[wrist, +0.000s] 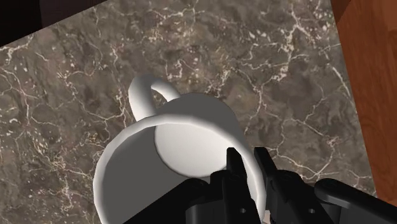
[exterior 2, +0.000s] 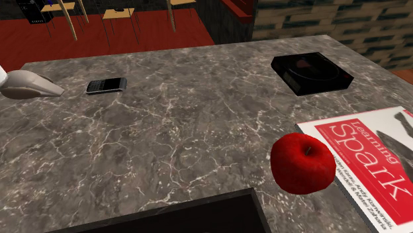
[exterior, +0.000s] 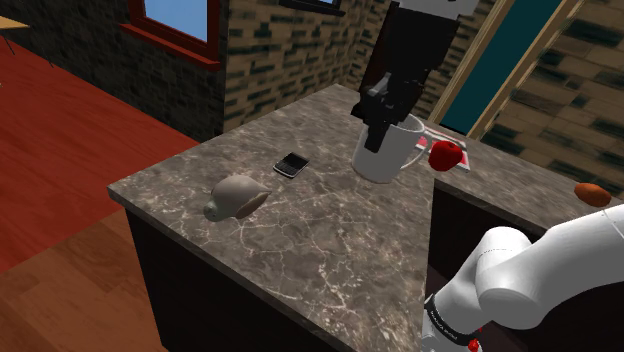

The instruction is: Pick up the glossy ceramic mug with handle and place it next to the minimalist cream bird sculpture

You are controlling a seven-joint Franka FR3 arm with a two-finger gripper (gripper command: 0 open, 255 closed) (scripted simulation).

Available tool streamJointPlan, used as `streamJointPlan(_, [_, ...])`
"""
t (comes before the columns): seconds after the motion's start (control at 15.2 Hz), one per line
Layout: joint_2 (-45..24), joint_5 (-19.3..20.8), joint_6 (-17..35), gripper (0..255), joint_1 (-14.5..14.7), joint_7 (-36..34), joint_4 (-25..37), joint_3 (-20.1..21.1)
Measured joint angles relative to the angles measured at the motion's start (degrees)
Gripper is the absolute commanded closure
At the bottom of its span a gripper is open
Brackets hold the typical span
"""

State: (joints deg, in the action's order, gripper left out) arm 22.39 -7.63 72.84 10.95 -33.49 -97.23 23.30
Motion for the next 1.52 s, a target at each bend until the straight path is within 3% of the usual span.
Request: streamJointPlan(1.52, [6.37,-2.33,17.22,255,1.39,1.46,-23.34,0.67])
